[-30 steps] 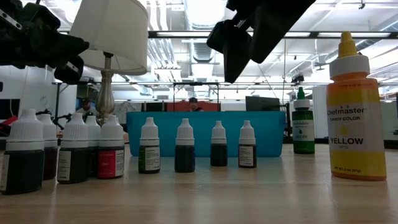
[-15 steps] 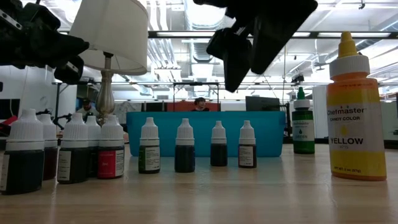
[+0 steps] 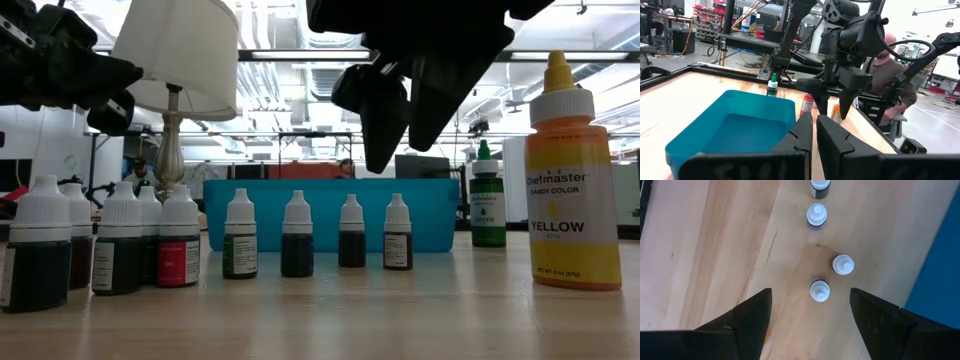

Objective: Pick & Place food coloring
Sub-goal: Put the right small red food coloring bottle into the blue bin

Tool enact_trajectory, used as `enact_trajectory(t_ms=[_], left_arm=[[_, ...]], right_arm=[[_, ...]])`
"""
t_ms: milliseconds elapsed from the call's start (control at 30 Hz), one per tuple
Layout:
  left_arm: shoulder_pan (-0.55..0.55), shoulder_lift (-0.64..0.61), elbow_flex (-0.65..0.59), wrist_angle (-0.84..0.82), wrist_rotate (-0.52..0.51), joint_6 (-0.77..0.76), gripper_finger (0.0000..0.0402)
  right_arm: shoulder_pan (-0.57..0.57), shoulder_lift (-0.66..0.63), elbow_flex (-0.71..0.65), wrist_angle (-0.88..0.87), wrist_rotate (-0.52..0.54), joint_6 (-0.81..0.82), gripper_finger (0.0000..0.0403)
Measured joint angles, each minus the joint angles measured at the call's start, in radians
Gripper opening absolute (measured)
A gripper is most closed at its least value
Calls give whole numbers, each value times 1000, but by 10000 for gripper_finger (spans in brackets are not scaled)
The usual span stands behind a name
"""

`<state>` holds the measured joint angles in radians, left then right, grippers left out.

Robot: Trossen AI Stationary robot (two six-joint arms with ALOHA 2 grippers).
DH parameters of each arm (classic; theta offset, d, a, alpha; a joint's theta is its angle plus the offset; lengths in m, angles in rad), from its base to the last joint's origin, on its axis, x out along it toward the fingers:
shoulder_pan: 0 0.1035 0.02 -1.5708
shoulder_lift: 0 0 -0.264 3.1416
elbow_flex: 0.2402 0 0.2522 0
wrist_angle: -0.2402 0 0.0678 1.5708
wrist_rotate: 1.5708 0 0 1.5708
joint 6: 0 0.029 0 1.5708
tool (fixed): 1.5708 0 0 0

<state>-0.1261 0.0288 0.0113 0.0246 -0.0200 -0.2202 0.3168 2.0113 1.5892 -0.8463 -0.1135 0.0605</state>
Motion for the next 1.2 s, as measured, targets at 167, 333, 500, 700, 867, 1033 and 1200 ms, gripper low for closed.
enact_trajectory(t_ms=[167, 333, 500, 700, 867, 1033, 1200], left_arm=[[0, 0, 0, 0, 0, 0, 0], [0, 0, 0, -1, 0, 0, 0], [0, 0, 0, -1, 0, 0, 0], [0, 0, 0, -2, 0, 0, 0], [0, 0, 0, -2, 0, 0, 0], [0, 0, 0, -2, 0, 0, 0], [0, 0, 0, -2, 0, 0, 0]], right_arm=[[-3, 0, -16, 1, 0, 6, 262], [-3, 0, -39, 1, 0, 7, 261], [-3, 0, -48, 24, 0, -5, 259], [-5, 0, -49, 41, 0, -11, 265], [-6, 0, -49, 44, 0, -16, 264], [-8, 23, -48, 47, 1, -17, 258], [-8, 41, -44, 46, 0, -16, 256]])
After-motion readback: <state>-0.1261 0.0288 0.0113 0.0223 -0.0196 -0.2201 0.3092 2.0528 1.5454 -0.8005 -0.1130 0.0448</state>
